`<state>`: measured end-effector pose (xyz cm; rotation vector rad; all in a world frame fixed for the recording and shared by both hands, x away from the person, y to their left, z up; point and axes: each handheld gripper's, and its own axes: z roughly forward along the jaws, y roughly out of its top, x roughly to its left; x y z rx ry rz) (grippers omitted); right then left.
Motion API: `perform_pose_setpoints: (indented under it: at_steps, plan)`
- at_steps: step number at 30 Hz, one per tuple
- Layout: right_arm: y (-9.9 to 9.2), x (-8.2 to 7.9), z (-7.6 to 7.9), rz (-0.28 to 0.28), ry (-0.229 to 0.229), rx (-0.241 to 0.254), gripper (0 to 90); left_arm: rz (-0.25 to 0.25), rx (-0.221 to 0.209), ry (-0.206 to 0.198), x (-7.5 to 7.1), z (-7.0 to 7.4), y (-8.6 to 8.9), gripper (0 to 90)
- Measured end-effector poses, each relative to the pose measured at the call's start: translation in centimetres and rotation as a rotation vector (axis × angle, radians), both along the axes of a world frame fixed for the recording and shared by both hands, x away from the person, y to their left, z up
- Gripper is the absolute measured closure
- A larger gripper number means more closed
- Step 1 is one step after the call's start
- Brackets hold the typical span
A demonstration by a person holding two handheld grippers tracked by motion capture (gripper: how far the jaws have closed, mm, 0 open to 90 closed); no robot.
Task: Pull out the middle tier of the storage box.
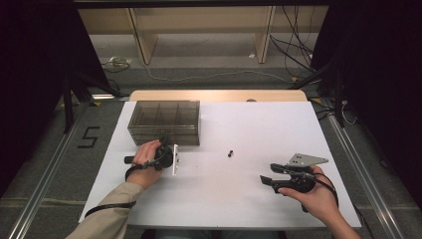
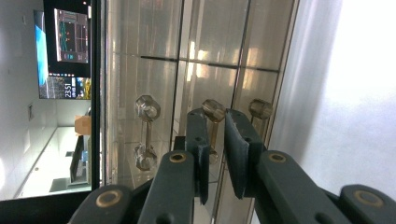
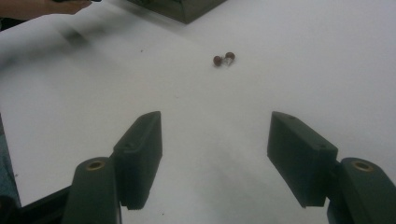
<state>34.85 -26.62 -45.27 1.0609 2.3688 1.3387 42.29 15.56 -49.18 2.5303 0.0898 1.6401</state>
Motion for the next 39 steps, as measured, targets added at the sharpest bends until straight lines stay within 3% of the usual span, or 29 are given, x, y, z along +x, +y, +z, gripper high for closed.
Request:
perform_pose_setpoints:
  at_steps: [3, 4, 5, 8, 12, 15, 17, 22, 28, 31, 35, 39]
  plan:
    - [0.0, 0.0, 0.0, -0.001, 0.001, 0.000, 36.0, -0.003, 0.003, -0.006, -0.1, 0.0, 0.0, 79.9]
    - [0.0, 0.0, 0.0, -0.001, 0.001, 0.000, 36.0, 0.001, -0.005, -0.030, -0.3, 0.1, 0.0, 83.2]
    - [0.0, 0.0, 0.0, 0.000, 0.002, -0.001, 36.0, 0.008, -0.038, 0.002, -0.3, 0.2, 0.0, 89.5]
    - [0.0, 0.0, -0.1, 0.002, 0.005, -0.001, 36.0, 0.007, 0.008, 0.001, -0.2, -0.3, 0.5, 89.3]
    - [0.0, 0.0, 0.0, 0.000, 0.002, 0.000, 36.0, -0.013, 0.015, -0.017, -0.4, -0.3, 0.6, 78.4]
    - [0.0, 0.1, -0.1, -0.003, 0.008, -0.001, 36.0, -0.004, -0.020, -0.029, -0.4, -0.3, 0.5, 70.7]
    - [0.0, 0.1, -0.1, -0.002, 0.009, -0.002, 36.0, 0.002, -0.002, -0.032, -0.2, -0.4, 0.5, 69.3]
    - [0.0, 0.0, -0.1, -0.003, 0.008, 0.001, 36.0, 0.020, 0.014, -0.042, 0.3, -0.7, 0.8, 70.4]
    - [0.0, 0.1, -0.1, -0.001, 0.007, -0.003, 36.1, 0.026, 0.042, -0.072, 0.4, -0.8, 0.7, 78.4]
    - [0.0, 0.1, -0.1, -0.003, 0.008, -0.003, 36.1, 0.027, 0.037, -0.066, 0.5, -0.7, 0.7, 78.9]
    - [0.0, 0.0, -0.1, 0.000, 0.008, 0.000, 36.1, 0.022, 0.069, -0.071, 0.4, -0.7, 0.6, 79.5]
    - [-0.1, 0.0, -0.1, -0.003, 0.007, 0.001, 36.0, 0.027, 0.075, -0.062, 0.2, -0.5, 0.6, 79.9]
